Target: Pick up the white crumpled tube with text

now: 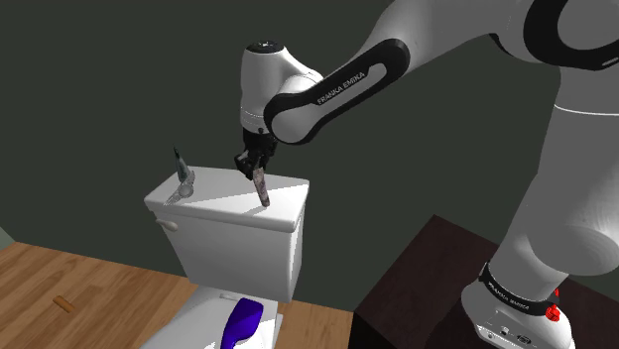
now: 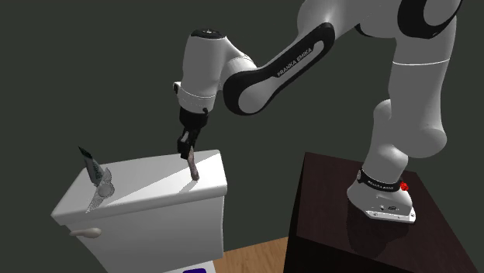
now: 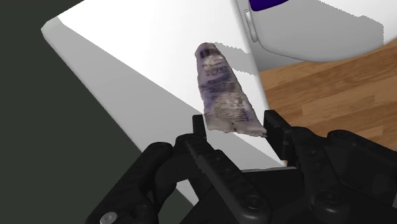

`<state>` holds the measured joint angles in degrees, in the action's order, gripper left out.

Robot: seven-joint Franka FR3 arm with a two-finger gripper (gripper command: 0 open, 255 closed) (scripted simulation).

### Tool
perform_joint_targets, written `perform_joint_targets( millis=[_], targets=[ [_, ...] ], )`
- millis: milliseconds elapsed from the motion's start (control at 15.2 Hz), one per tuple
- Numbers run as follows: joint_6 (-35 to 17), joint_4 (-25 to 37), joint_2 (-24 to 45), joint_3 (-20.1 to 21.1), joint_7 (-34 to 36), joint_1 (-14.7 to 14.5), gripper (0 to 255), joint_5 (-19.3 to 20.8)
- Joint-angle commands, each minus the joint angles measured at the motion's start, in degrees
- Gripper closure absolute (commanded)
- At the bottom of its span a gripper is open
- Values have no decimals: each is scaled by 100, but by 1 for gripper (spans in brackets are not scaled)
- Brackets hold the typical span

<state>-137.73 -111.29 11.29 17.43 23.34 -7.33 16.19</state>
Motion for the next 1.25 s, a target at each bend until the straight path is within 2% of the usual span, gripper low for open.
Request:
perform_joint_targets(
  millis=[0, 1188],
  targets=[
    [-1, -1, 3, 4, 1, -3, 255, -3],
    [1031, 697, -378, 84, -348, 34, 255, -359]
  ],
)
